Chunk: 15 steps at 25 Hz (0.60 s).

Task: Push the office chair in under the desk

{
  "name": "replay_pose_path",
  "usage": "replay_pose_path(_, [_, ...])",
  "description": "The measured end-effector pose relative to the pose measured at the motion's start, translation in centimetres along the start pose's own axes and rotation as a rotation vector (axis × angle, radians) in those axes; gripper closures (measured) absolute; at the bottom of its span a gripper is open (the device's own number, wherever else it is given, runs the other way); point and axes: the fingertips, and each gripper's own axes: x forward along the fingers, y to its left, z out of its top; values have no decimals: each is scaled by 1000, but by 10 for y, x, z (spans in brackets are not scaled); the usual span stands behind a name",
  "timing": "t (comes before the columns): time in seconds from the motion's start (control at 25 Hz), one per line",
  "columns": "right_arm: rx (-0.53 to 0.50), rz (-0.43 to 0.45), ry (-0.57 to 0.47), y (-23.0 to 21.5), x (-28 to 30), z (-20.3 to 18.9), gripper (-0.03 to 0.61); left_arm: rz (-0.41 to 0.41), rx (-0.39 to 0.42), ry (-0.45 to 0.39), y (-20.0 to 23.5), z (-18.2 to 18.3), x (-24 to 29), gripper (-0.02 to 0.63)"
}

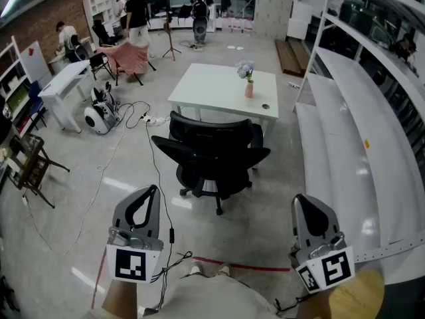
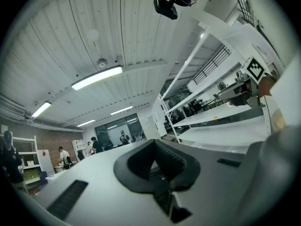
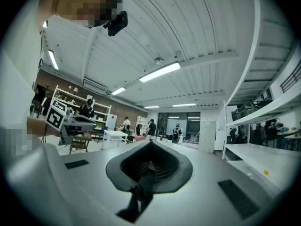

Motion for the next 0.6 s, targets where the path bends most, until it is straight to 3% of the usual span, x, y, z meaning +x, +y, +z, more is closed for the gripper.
replay_pose_path(0.28, [-2, 16, 15, -16, 5, -13, 572, 4, 16, 14, -11, 0, 14, 606])
replay_pose_path(0.6, [-8, 131, 23, -12, 6, -32, 566, 34, 38, 26, -26, -2, 17, 606])
